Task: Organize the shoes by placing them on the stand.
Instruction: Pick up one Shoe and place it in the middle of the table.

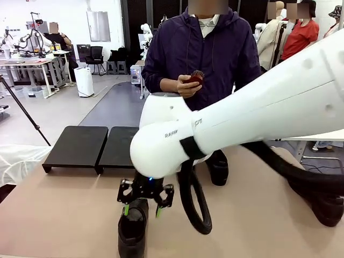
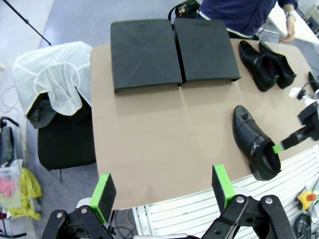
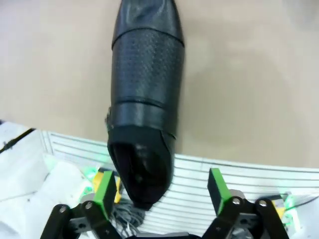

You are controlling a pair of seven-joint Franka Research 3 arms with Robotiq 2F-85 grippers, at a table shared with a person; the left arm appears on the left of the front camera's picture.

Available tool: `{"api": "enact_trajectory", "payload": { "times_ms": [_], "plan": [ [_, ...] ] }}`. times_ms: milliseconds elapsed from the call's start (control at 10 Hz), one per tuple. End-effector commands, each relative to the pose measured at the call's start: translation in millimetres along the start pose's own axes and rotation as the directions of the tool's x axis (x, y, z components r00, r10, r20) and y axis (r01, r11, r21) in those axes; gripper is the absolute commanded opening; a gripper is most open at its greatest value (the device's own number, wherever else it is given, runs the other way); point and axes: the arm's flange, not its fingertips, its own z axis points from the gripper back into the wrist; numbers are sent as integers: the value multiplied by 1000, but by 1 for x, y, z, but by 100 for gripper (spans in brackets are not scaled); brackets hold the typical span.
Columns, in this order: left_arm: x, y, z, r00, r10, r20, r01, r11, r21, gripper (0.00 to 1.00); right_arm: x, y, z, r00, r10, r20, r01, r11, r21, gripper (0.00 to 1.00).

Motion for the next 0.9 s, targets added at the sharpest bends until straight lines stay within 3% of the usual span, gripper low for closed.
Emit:
{"api": "enact_trajectory", "payload": {
  "times_ms": [0,200,300,400,500,800],
  "plan": [
    [-1,0,-1,1000,4,0,-4,1000,3,100,-11,-60,65,997,69,-32,-69,998,-10,100],
    [-1,0,-1,1000,4,0,-4,1000,3,100,-3,-131,123,982,144,-123,-149,988,-33,100],
    [-1,0,-1,1000,4,0,-4,1000,3,100,13,-181,150,950,225,-218,-230,973,1,100],
    [-1,0,-1,1000,4,0,-4,1000,3,100,29,-229,170,915,313,-255,-304,950,75,100],
    [-1,0,-1,1000,4,0,-4,1000,3,100,43,-276,188,909,330,-255,-297,942,160,100],
    [-1,0,-1,1000,4,0,-4,1000,3,100,49,-424,227,972,142,-188,-74,942,328,100]
  ]
}}
